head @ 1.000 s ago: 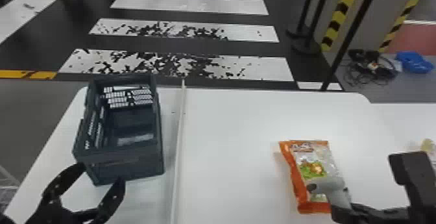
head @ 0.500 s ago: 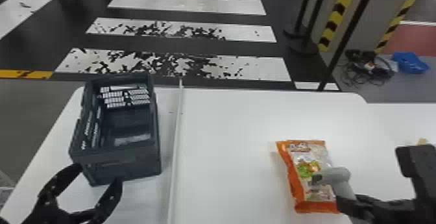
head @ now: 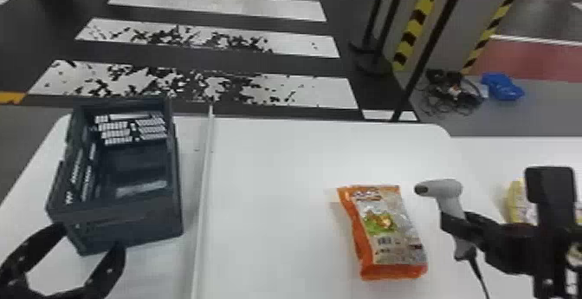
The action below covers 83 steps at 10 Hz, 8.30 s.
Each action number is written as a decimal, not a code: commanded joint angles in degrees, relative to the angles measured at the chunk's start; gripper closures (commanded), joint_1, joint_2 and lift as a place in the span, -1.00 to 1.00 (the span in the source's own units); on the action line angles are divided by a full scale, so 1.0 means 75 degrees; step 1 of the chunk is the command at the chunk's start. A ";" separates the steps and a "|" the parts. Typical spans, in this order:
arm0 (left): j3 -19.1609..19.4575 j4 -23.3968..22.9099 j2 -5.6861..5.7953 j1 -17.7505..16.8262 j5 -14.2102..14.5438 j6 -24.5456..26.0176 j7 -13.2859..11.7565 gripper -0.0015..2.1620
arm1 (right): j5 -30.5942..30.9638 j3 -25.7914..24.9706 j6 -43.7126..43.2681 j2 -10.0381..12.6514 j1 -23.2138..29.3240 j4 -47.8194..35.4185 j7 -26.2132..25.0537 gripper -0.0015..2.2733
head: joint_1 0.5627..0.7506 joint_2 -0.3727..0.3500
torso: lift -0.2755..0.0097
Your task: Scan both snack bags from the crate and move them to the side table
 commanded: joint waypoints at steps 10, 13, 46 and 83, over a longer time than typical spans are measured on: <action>0.0035 0.0029 -0.0035 -0.0023 -0.0012 0.0000 0.0000 -0.92 | -0.0194 -0.0138 -0.2807 -0.0858 -0.2342 0.5632 0.0037 0.97 | 0.41 -0.83 | 0.24; 0.0024 0.0052 -0.0035 -0.0047 -0.0012 0.0000 -0.0012 -0.92 | -0.0171 -0.0020 -0.3299 -0.1115 -0.2553 0.6452 0.0026 0.97 | 0.41 -0.90 | 0.24; 0.0000 -0.0006 0.0023 -0.0023 -0.0012 0.0000 -0.0024 -0.92 | -0.2644 -0.0536 0.0920 -0.0682 -0.1334 0.3886 0.1725 -0.93 | 0.41 -0.46 | 0.24; 0.0000 0.0041 0.0059 -0.0082 -0.0012 -0.0047 -0.0035 -0.92 | -0.2913 -0.1977 -0.8666 -0.2135 -0.4181 1.1702 -0.1873 -0.44 | 0.41 -0.94 | 0.24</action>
